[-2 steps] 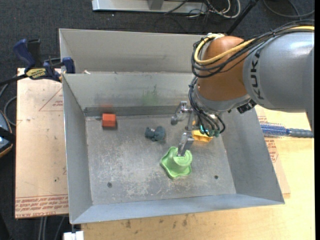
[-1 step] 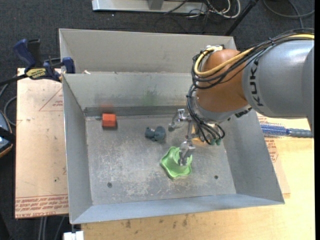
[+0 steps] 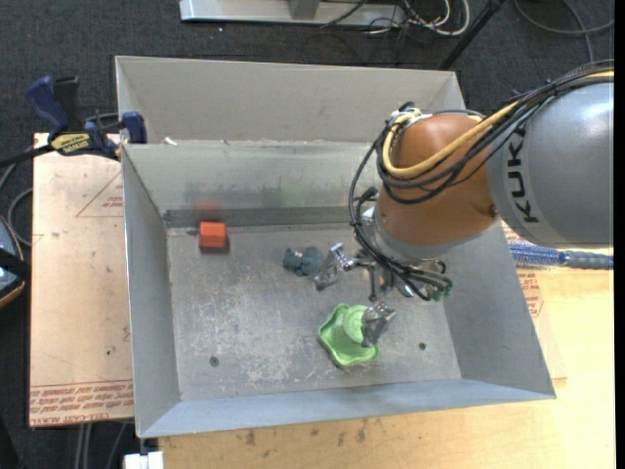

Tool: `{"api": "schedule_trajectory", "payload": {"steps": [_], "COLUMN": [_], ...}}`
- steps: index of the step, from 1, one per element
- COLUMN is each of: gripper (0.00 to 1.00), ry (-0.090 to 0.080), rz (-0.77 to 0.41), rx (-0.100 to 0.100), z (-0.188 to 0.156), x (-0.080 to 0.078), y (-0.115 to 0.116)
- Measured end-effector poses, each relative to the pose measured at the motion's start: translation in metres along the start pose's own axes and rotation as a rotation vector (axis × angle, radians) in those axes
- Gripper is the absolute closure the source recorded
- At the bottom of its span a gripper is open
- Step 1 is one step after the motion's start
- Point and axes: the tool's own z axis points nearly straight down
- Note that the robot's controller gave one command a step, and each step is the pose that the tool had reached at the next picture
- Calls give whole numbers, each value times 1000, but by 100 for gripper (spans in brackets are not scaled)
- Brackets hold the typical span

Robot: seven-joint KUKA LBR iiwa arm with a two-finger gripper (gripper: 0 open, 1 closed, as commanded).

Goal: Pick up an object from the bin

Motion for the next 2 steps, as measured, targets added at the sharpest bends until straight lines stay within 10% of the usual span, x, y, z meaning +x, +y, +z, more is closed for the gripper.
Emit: {"api": "schedule_trajectory", "payload": {"steps": [1,2], "gripper": [0,0], "ry": [3,-13], "rz": [-288,-681], "rx": [-2,5], "z": [77,83], "x": [29,40], "y": [2,-29]}}
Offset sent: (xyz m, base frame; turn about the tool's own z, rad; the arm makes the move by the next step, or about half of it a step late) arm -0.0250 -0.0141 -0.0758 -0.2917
